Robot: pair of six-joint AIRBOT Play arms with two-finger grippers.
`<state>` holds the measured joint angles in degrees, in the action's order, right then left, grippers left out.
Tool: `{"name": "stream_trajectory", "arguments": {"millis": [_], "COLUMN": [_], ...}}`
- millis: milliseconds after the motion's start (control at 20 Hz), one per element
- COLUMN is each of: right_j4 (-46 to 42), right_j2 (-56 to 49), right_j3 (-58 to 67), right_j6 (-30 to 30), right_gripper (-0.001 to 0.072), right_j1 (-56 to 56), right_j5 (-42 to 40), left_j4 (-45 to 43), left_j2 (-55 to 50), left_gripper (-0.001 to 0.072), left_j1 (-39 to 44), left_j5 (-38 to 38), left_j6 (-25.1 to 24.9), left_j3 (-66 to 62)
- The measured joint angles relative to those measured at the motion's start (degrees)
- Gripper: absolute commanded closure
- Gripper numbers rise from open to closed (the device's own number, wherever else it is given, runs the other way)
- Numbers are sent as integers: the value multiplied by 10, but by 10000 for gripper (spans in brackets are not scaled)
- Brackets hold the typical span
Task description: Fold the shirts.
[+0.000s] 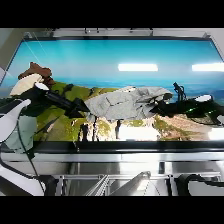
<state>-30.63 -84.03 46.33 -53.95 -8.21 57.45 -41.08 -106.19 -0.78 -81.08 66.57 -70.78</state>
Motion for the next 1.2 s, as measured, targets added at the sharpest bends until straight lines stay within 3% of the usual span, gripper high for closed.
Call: {"name": "stream_trajectory", "arguments": {"millis": [50,100,150,300,500,800,1000,1200], "right_j4": [2,3,4,6,14,151,272,280], "right_j2": [6,12,17,33,90,277,402,453], "right_j3": [0,0,0,0,3,94,227,371], "right_j6": [0,1,3,5,12,30,44,49], "right_gripper": [694,695,695,695,696,695,695,695], "right_j1": [0,0,-1,-10,-48,-169,-276,-326], "right_j5": [3,6,9,21,68,160,171,140], "left_j4": [1,0,-5,-2,68,306,435,453], "left_j2": [-13,-24,-33,-41,11,190,317,420], "left_gripper": [309,530,698,698,697,695,689,684], "left_j1": [10,19,26,36,28,-18,-94,-240], "left_j5": [-3,-3,2,-26,-94,-186,-168,-148], "left_j6": [0,0,-2,-6,-14,-33,-35,9], "left_j3": [-11,-23,-33,-68,-103,-210,-344,-430]}}
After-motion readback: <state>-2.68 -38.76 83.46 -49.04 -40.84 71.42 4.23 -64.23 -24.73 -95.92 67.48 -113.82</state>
